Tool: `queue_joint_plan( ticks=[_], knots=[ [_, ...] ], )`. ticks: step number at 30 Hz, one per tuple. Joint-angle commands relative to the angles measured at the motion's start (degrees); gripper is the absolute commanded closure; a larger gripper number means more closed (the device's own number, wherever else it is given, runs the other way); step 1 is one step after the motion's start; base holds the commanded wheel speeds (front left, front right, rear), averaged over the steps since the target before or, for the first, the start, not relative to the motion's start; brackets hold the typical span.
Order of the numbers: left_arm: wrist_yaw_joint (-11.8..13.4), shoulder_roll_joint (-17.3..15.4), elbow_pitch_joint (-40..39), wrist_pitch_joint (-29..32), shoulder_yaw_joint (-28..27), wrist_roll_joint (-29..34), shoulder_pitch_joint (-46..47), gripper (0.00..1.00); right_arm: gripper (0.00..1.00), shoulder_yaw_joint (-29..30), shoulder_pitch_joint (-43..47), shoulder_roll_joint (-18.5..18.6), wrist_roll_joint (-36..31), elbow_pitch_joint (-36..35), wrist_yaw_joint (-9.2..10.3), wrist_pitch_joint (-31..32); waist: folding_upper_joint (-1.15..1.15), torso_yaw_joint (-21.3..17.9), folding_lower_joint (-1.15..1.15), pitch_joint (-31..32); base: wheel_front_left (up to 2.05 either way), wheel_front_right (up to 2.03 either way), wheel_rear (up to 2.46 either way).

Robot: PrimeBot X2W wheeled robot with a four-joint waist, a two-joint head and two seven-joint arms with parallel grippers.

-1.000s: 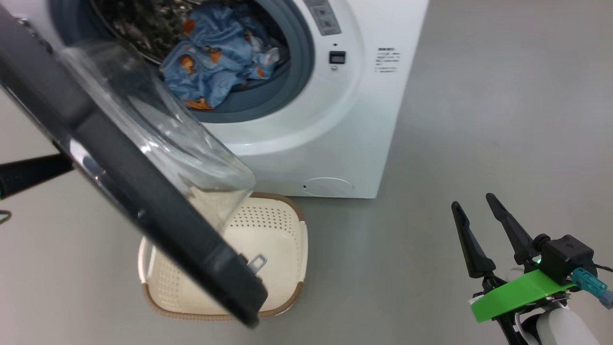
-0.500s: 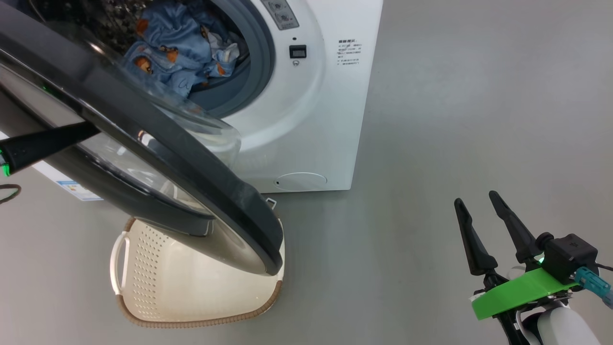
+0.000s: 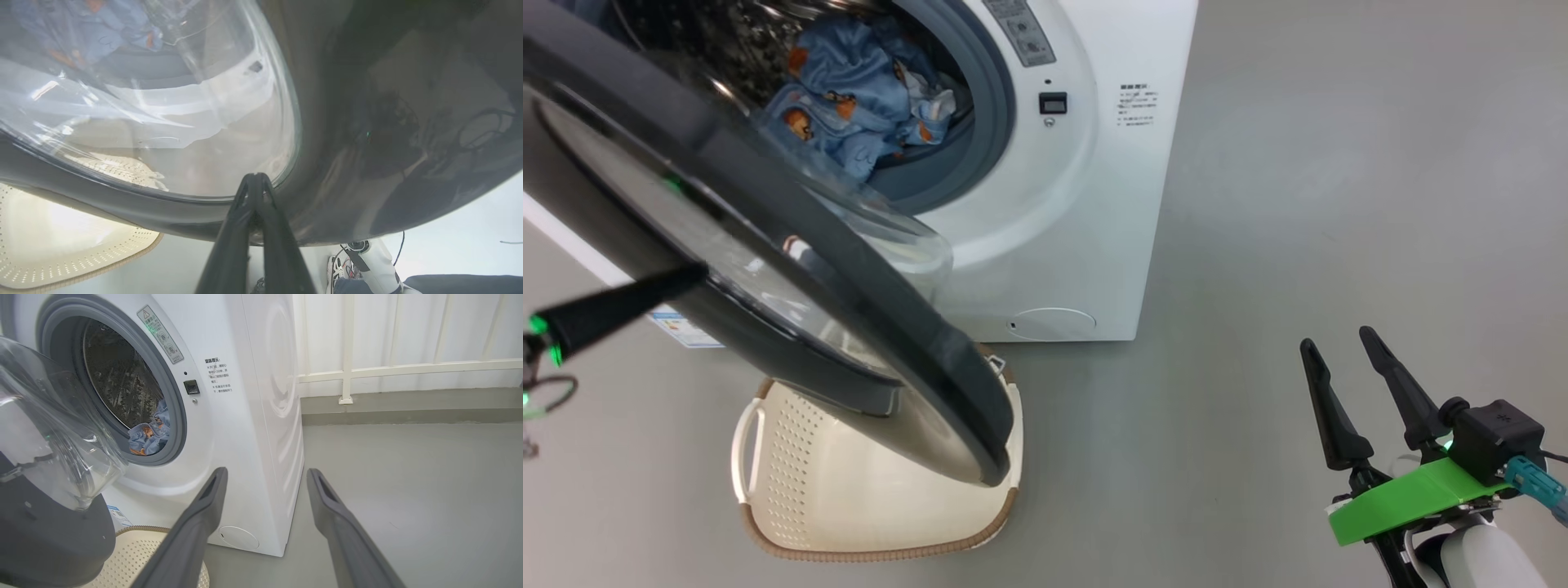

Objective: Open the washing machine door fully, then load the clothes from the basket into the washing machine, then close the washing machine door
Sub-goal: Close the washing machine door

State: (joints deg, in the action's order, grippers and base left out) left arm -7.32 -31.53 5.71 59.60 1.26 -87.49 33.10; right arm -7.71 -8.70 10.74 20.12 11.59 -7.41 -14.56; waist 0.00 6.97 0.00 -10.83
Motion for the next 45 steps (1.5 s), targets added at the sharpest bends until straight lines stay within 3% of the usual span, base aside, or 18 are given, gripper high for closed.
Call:
queue_joint_plan(
  ticks=[1,4,5,6,7,17,23,34,42,45],
  knots=[
    [-0.17,-3.08,-1.17,-1.07,-3.43,-0.04,-1.03,1.00,0.00,-1.14,0.39,0.16,-0.86,-1.22,-0.08,-0.44,0.00,0.68,0.00,0.73,0.00,0.00,0.00],
    [-0.17,-3.03,-1.17,-3.13,-3.97,1.08,-4.52,0.98,0.00,-1.10,0.69,0.35,-0.78,-1.22,-0.08,-0.44,0.00,1.28,0.00,1.22,0.00,0.00,0.00],
    [-0.17,-2.93,-1.07,-3.60,-3.86,1.37,-5.73,0.67,0.00,-1.12,0.82,0.44,-0.76,-1.22,-0.08,-0.44,0.00,1.45,0.00,1.41,0.00,0.00,0.00],
    [-0.17,-2.93,-0.86,-4.45,-3.95,1.91,-6.87,0.24,0.00,-1.20,0.91,0.51,-0.73,-1.21,-0.08,-0.44,0.00,1.54,0.00,1.52,0.00,0.00,0.00],
    [-0.17,-2.81,-0.57,-5.33,-3.92,2.42,-7.97,0.00,0.00,-1.25,0.97,0.59,-0.70,-1.20,-0.08,-0.44,0.00,1.67,0.00,1.64,0.00,0.00,0.00],
    [-0.17,-1.67,1.24,-13.70,-1.25,6.31,-15.22,0.00,0.00,-1.74,1.64,0.93,-0.45,-1.15,-0.08,-0.44,0.00,2.13,0.00,2.52,0.00,0.00,0.00],
    [-0.17,-0.71,3.31,-23.17,1.82,9.05,-17.79,0.00,0.00,-1.87,1.66,0.97,-0.34,-1.17,-0.08,-0.44,0.00,1.89,0.00,2.24,0.00,0.00,0.00],
    [-0.17,0.31,7.13,-44.67,10.61,12.66,-20.86,0.00,0.00,-1.72,1.71,0.88,-0.35,-1.11,-0.08,-0.44,0.00,1.07,0.00,1.47,0.00,0.00,0.00],
    [-0.17,-1.24,9.67,-67.27,19.11,20.41,-21.98,0.00,0.00,-1.48,1.29,0.46,-0.38,-0.98,-0.08,-0.44,0.00,-0.22,0.00,0.89,0.00,0.00,0.00],
    [-0.17,-1.10,12.58,-73.22,21.03,22.87,-21.49,0.00,0.00,-1.16,1.49,0.35,-0.33,-0.93,-0.08,-0.44,0.00,-0.84,0.00,0.95,0.00,0.00,0.00]
  ],
)
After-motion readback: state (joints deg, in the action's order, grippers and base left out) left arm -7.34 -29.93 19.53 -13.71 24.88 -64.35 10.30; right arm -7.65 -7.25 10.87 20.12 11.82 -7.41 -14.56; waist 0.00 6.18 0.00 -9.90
